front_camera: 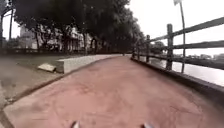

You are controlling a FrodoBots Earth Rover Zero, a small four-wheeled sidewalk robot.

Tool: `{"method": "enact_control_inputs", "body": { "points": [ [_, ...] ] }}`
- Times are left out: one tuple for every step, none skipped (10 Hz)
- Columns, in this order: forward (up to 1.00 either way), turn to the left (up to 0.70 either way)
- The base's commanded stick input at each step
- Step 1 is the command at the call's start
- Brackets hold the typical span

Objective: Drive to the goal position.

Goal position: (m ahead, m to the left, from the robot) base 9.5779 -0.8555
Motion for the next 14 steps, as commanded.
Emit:
{"method": "enact_control_inputs", "body": {
  "points": [
    [0.7, 0.0],
    [0.7, 0.0],
    [0.7, 0.0],
    [0.7, 0.0],
    [0.7, 0.0],
    [0.7, 0.0],
    [0.7, 0.0],
    [0.7, 0.0],
    [0.7, 0.0],
    [0.7, 0.0],
    [0.7, 0.0],
    [0.7, 0.0],
    [0.7, 0.0],
    [0.7, 0.0]
  ]
}}
